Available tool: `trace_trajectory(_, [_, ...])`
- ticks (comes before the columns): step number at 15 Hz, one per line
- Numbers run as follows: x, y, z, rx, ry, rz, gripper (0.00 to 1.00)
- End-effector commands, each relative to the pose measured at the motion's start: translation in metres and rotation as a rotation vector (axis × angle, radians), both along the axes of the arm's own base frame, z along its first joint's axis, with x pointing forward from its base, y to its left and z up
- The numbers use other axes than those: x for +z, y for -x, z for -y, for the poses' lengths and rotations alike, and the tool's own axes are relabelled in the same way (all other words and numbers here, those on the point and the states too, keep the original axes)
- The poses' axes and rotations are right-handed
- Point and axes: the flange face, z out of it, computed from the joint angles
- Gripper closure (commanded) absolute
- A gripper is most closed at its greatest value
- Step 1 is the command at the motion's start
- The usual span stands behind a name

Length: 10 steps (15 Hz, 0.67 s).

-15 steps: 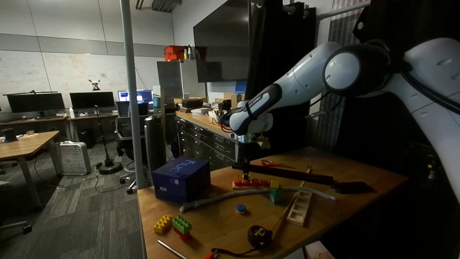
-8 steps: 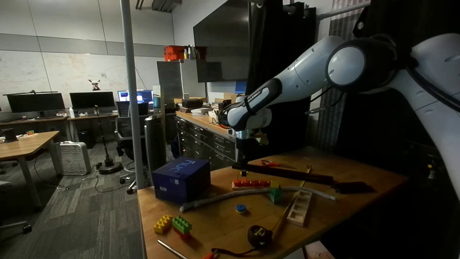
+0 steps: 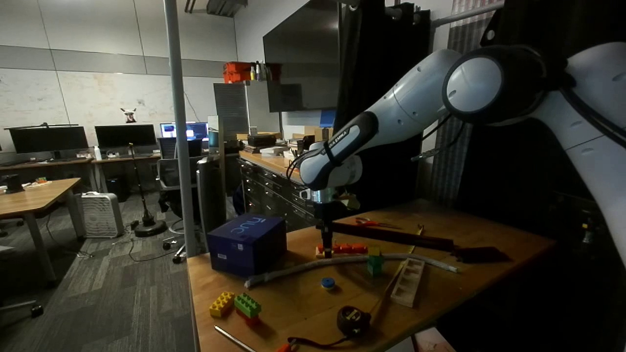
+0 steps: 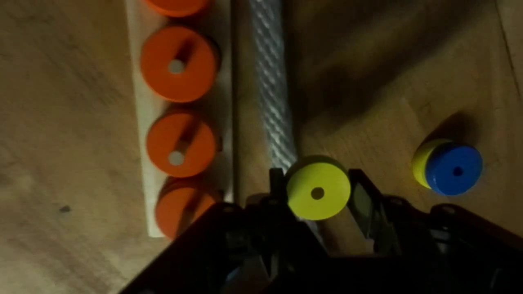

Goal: Pick the yellow ring and put it on the table

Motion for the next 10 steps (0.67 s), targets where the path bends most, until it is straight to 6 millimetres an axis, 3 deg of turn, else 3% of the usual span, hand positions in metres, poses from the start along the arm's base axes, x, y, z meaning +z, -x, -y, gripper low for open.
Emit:
trace_trajectory(1, [0.0, 0.015, -0.037, 0.042, -0.001, -0.043, 0.77])
trace_trajectory(5, [-0.01, 0.02, -0.063, 0.084, -0.011, -0.06, 0.77])
trace_trajectory(10, [-0.018, 0.026, -0.069, 0.107, -0.019, -0.064, 0.77])
